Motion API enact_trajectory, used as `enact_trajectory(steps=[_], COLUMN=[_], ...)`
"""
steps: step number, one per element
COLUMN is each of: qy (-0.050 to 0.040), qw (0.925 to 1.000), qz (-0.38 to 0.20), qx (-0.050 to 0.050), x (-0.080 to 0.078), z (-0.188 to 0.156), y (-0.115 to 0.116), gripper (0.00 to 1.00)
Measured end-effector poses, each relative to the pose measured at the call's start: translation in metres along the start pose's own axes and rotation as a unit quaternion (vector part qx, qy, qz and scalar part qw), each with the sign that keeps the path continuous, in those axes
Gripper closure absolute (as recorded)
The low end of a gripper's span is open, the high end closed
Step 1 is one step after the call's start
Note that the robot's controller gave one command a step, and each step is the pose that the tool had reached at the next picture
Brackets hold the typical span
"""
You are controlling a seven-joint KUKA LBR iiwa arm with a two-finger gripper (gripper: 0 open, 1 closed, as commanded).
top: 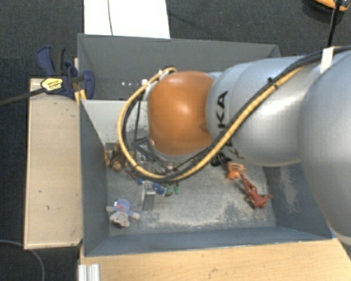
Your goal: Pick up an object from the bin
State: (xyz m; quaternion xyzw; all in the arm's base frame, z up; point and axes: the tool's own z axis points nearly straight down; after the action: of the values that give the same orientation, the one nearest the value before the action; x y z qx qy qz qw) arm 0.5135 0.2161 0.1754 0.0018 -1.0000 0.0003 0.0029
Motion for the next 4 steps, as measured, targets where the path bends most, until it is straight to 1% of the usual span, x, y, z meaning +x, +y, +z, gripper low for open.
enact_trajectory(steps=[1,2,3,4], qy=[-0.0039,-0.0066,-0.004,-0.008], qw=[1.0,0.9934,0.964,0.935], qz=[0.003,-0.114,-0.266,-0.354], qx=[-0.001,-0.002,0.0,0.0], x=[-0.002,-0.002,0.012,-0.002], z=[-0.005,0.043,0.107,0.105], y=[-0.001,0.017,0.038,0.036], gripper=[0.0,0.0,0.0,0.0])
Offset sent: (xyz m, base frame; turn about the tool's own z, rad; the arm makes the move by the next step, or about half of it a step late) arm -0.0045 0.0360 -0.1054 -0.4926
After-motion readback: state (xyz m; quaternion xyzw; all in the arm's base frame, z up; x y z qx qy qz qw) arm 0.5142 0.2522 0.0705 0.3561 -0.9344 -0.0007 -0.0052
